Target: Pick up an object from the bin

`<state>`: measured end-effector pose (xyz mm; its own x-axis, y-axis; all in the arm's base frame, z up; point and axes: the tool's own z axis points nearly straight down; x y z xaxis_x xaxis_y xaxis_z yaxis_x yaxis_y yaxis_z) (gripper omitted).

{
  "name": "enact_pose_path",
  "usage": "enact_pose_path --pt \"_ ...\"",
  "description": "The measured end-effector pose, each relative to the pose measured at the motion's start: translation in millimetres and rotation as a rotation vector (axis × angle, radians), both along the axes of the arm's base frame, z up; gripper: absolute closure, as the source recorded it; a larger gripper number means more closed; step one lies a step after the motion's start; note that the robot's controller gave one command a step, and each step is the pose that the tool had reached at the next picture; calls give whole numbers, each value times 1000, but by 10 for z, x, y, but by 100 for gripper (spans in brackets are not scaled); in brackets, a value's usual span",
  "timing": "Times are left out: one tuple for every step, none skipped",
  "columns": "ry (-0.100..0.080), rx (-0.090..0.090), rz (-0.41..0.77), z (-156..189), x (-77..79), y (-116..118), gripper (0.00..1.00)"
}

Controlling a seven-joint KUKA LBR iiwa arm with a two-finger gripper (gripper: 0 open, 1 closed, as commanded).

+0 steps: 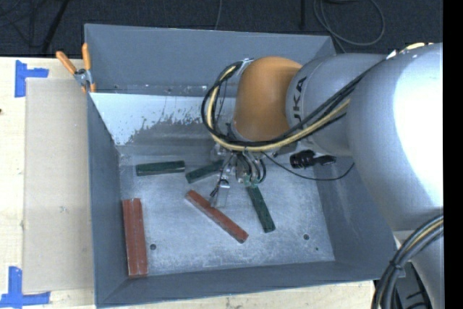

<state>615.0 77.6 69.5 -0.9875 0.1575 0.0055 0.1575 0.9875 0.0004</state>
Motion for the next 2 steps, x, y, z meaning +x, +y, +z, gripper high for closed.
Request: enact_pose_path --pt "-6 -1 -1 36 17 -13 100" --pt "-14 0 3 1724 -89 -53 100"
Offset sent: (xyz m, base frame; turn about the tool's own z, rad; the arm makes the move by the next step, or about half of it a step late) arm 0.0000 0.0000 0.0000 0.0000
